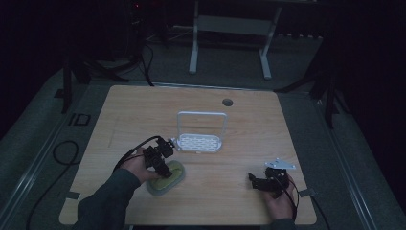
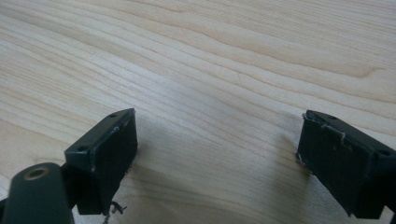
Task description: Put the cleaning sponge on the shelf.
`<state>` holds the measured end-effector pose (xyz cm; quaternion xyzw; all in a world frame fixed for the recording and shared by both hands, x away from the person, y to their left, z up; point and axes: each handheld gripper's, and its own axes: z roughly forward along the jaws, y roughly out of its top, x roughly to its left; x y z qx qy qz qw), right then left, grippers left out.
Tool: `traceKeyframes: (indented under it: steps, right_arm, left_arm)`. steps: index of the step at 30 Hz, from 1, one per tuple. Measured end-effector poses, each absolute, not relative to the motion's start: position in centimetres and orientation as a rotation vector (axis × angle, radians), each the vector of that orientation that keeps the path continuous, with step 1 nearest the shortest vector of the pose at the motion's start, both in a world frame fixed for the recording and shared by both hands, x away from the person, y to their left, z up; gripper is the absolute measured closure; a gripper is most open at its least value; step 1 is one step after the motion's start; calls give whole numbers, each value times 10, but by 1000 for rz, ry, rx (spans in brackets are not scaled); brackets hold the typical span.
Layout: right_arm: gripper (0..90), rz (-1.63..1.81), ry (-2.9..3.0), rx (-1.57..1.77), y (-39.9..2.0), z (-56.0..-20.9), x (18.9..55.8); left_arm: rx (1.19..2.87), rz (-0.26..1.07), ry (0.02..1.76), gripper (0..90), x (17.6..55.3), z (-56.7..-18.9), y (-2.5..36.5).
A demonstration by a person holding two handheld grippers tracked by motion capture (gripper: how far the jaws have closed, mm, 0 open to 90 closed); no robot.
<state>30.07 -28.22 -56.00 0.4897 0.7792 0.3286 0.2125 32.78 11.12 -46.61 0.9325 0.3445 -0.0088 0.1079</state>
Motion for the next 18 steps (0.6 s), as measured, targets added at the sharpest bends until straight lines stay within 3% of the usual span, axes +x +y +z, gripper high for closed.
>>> traceKeyframes:
  steps: [18]
  right_arm:
    - [116,912,2164,1360,-282,-560,301]
  left_arm:
    - [2825,-52,1001,666,337,-473,105]
